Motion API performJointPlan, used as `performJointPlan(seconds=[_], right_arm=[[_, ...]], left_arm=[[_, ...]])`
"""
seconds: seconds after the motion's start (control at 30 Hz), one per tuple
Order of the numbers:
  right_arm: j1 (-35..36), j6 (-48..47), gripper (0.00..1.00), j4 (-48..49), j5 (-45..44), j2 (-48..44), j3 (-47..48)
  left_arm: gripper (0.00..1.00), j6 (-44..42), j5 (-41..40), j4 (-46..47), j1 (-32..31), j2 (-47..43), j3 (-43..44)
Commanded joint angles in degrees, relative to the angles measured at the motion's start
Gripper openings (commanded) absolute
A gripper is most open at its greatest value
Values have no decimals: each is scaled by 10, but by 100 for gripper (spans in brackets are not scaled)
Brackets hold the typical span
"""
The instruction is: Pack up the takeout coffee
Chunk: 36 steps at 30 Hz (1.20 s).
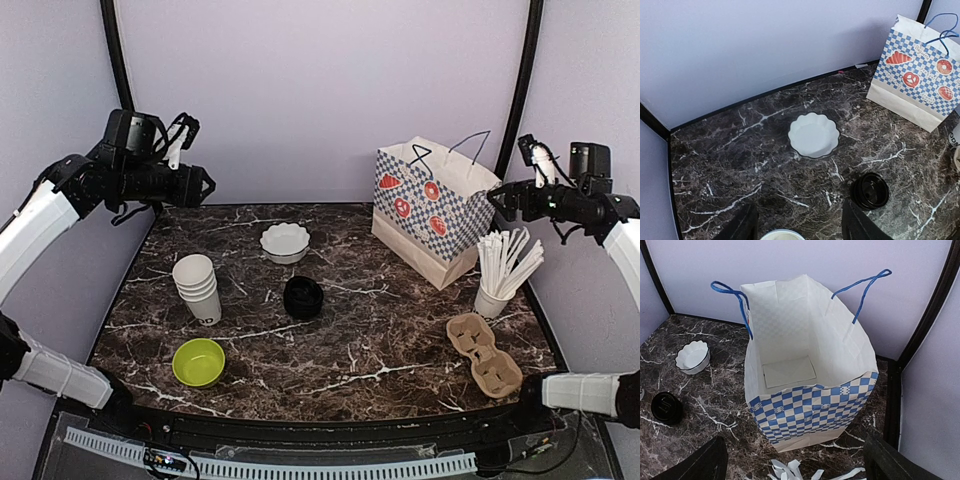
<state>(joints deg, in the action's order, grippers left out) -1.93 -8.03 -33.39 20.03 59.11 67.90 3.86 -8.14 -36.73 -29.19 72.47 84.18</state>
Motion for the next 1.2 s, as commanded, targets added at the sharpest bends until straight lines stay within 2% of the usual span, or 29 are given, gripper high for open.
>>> performJointPlan(seconds=[0.0,0.1,0.2,0.4,0.6,0.67,0.8,1.0,1.13,1.17], right_arm=[[-1,-64,97,-47,97,-8,26],[36,-95,95,-69,157,11,33],[91,-129,90,-93,170,32,57],[233,-181,77,-132,124,82,108],[368,-226,71,-156,69,122,92],[402,-236,70,-154,56,128,80],[438,-249,65,-153,21,142,64],[447,-250,64,-146,12,145,47],[447,-251,63,-143,0,150,44],[447,-251,63,-144,0,150,45]], left_arm=[[60,21,56,-94,-15,-8,27],[60,24,63,-137,-25,-13,31],[60,34,77,-181,-35,-9,45],[57,64,83,-280,-70,24,81],[56,93,86,-374,-100,62,104],[57,107,55,-396,-103,76,96],[56,139,-1,-420,-105,109,79],[56,161,-54,-418,-101,154,78],[52,163,-58,-405,-85,181,72],[47,162,-59,-401,-77,184,71]])
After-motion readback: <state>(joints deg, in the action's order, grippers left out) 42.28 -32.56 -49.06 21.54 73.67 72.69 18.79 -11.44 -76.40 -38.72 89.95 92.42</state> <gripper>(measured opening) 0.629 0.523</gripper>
